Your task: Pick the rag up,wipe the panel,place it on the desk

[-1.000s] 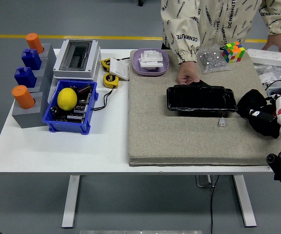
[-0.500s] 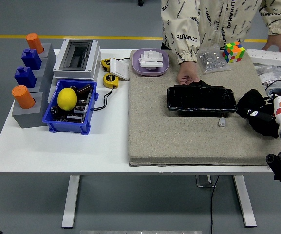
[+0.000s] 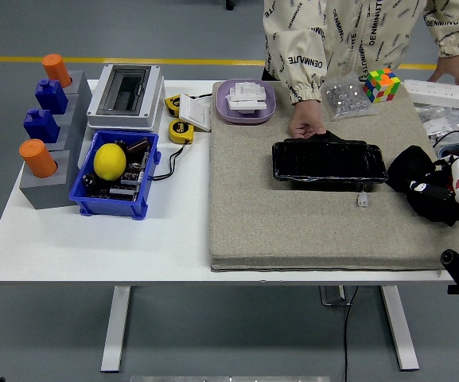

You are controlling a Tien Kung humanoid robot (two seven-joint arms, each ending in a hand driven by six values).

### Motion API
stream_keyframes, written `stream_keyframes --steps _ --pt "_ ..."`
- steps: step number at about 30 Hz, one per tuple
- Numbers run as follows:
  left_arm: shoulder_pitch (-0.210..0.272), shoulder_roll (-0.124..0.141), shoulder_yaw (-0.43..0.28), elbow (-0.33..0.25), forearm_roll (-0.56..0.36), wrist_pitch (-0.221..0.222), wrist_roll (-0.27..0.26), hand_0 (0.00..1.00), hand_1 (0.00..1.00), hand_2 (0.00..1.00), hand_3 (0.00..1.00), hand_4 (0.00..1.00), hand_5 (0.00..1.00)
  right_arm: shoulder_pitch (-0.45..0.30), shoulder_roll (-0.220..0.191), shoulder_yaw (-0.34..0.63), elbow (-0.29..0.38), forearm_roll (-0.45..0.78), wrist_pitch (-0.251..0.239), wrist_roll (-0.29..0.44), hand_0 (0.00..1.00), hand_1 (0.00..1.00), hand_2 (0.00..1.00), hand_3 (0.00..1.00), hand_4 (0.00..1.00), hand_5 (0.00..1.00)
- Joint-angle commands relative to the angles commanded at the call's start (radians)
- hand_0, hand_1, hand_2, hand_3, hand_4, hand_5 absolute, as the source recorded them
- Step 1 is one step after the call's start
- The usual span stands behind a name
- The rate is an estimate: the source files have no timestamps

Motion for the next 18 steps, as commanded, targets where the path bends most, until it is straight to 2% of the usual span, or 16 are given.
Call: stream_keyframes --steps 9,18 --pt "-0.001 -0.001 0.001 0.001 -0.003 0.0 0.001 0.604 0.642 0.657 0.561 0.628 0.445 0.02 0.016 -0.015 -0.1 0.053 -0.018 0.045 0.664 0.641 0.692 0.693 0.998 0.588" --pt "-0.001 -0.001 0.0 0.001 -0.002 0.0 0.0 0.604 0.642 0.657 0.561 0.627 0.444 0.036 0.021 -0.032 -0.108 0.062 -0.044 0.06 0.642 0.625 0.68 0.661 0.998 0.57"
